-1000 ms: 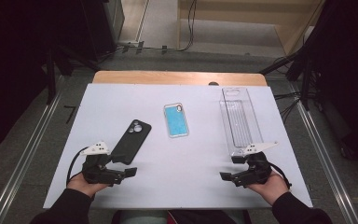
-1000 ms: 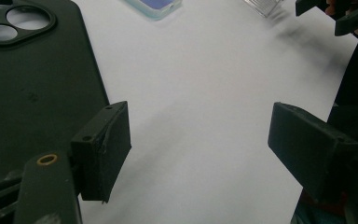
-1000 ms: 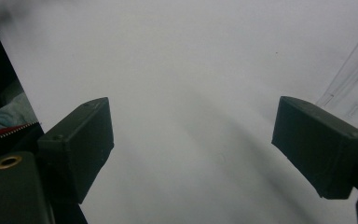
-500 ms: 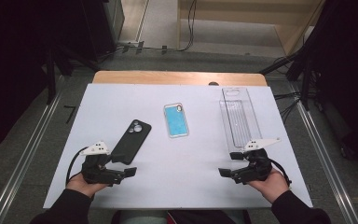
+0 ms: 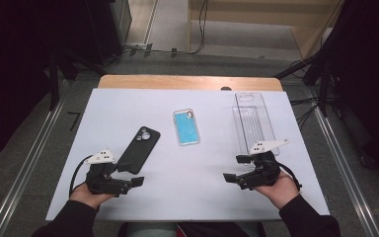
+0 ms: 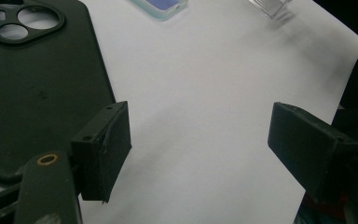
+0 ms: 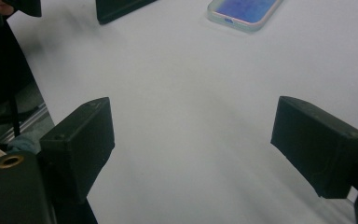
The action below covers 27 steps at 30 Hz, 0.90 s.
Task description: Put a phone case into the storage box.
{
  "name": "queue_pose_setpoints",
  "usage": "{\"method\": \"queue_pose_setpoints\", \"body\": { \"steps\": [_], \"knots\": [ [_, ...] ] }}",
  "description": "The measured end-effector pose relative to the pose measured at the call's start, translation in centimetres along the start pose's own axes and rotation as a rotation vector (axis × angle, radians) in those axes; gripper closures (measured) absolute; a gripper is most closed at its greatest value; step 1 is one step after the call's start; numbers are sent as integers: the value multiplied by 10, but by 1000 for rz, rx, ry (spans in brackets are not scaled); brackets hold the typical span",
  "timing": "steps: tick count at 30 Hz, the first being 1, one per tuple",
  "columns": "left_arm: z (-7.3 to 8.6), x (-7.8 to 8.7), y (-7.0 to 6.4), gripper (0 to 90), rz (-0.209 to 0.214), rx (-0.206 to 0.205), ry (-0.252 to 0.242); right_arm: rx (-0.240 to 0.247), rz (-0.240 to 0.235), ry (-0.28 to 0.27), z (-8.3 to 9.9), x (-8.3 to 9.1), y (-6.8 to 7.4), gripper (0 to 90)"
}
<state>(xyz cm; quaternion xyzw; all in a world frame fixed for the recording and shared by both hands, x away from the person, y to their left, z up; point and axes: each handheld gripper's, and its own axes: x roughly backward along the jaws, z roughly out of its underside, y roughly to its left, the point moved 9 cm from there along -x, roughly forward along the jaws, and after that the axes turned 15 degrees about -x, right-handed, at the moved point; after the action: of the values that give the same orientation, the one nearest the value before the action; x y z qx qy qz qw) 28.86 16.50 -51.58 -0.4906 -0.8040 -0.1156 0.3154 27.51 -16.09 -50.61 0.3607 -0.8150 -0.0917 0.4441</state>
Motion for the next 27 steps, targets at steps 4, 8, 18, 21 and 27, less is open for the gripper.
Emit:
{"method": "queue_pose_setpoints", "body": {
  "steps": [4, 8, 18, 21, 27],
  "knots": [
    [0, 0, 0, 213, -1, 1, 0, -17, 28, -7, -6, -4, 0, 114],
    [0, -1, 0, 213, -3, -1, 1, -36, 60, -27, -17, -9, -2, 114],
    [-1, -1, -1, 214, 2, 0, -1, -50, 95, -55, -33, -16, 1, 114],
    [-1, -1, -1, 214, 4, -1, -2, -47, 104, -68, -38, -19, 2, 114],
    [-1, -1, -1, 214, 3, 0, -1, -45, 125, -79, -46, -25, 1, 113]
  ]
}}
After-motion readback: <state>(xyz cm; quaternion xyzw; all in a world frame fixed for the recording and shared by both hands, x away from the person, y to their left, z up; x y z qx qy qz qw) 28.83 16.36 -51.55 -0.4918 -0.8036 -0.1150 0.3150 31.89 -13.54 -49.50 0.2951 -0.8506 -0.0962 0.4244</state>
